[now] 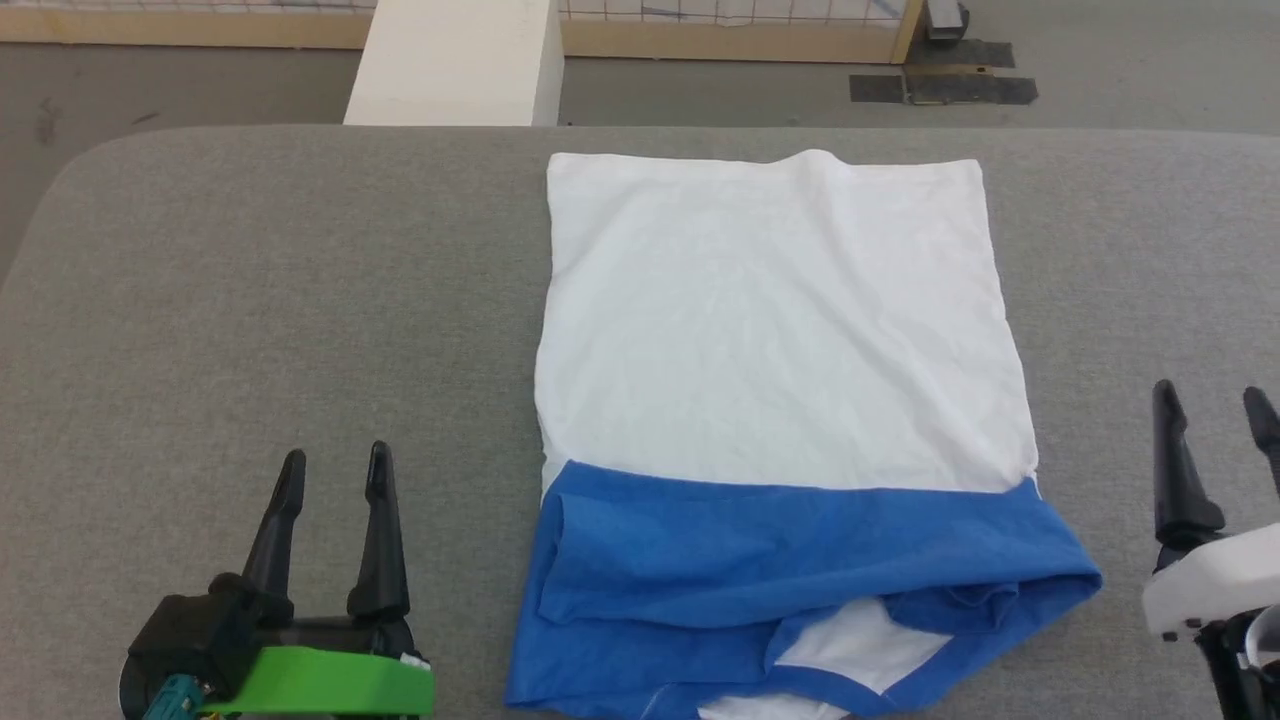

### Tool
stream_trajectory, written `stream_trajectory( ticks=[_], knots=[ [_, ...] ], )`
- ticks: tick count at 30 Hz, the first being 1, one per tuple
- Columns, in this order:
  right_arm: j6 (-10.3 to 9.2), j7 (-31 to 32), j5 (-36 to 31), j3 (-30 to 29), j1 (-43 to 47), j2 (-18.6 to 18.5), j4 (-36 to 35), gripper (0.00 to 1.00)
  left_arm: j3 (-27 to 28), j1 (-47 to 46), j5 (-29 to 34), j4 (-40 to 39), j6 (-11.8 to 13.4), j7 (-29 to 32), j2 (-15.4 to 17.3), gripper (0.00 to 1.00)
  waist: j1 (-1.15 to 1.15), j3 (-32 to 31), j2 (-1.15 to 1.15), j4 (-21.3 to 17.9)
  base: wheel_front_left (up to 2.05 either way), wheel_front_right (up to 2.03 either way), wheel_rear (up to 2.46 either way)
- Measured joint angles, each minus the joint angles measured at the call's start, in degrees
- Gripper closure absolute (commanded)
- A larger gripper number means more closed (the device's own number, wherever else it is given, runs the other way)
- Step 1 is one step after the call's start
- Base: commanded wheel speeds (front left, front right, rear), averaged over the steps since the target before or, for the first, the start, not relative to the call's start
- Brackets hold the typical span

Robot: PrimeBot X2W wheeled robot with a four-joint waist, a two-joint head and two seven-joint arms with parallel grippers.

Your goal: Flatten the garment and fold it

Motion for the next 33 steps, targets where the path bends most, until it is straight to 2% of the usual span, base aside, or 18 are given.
stream_trajectory(
  ticks=[5, 8, 12, 15, 16, 21, 28, 33],
  knots=[
    [0.00, -0.7, 0.1, 0.6, 0.1, 0.1, -0.7, 0.00, 0.0, -4.1, 1.3, -1.0, -0.9, 1.6, 2.2, 0.00, 0.00, 1.0, 0.00, -0.6, 0.00, 0.00, 0.00],
    [0.00, -0.7, -0.2, 1.0, -0.8, 0.1, -2.2, 0.00, 0.2, -11.9, 1.9, -2.4, -2.5, 5.9, 5.1, 0.00, 0.00, 2.5, 0.00, -0.7, 0.00, 0.00, 0.00],
    [0.00, -0.1, -0.3, 2.7, -3.4, 0.1, -4.4, 0.00, 0.5, -25.8, 0.9, -2.1, -6.1, 13.2, 8.7, 0.00, 0.00, 5.4, 0.00, -0.6, 0.00, 0.00, 0.00],
    [0.00, 0.0, -0.5, 3.9, -5.0, 0.1, -5.7, 0.00, 0.7, -36.4, -0.7, 0.6, -8.7, 18.6, 10.8, 0.00, 0.00, 7.9, 0.00, -0.6, 0.00, 0.00, 0.00],
    [0.00, 0.1, -0.5, 4.9, -6.4, 0.1, -6.7, 0.00, 0.3, -45.8, -1.2, 4.8, -10.9, 23.7, 13.0, 0.00, 0.00, 10.7, 0.00, -0.7, 0.00, 0.00, 0.00],
    [0.00, -0.1, -0.5, 5.9, -8.2, 0.1, -7.5, 0.00, -1.2, -58.8, -4.0, 13.4, -13.0, 31.9, 14.0, 0.00, 0.00, 15.9, 0.00, -1.2, 0.00, 0.00, 0.00],
    [0.00, -1.3, -0.1, 6.1, -10.4, 0.1, -7.8, 0.00, -5.6, -67.5, -6.2, 21.5, -14.8, 41.9, 15.8, 0.00, 0.02, 23.1, 0.00, -2.7, 0.00, 0.00, 0.00],
    [0.00, -2.2, 0.5, 6.6, -11.6, 0.1, -7.6, 0.00, -7.4, -69.7, -7.0, 24.6, -15.0, 45.3, 16.9, 0.00, 0.02, 27.3, 0.00, -4.6, 0.00, 0.00, 0.00]
  ],
)
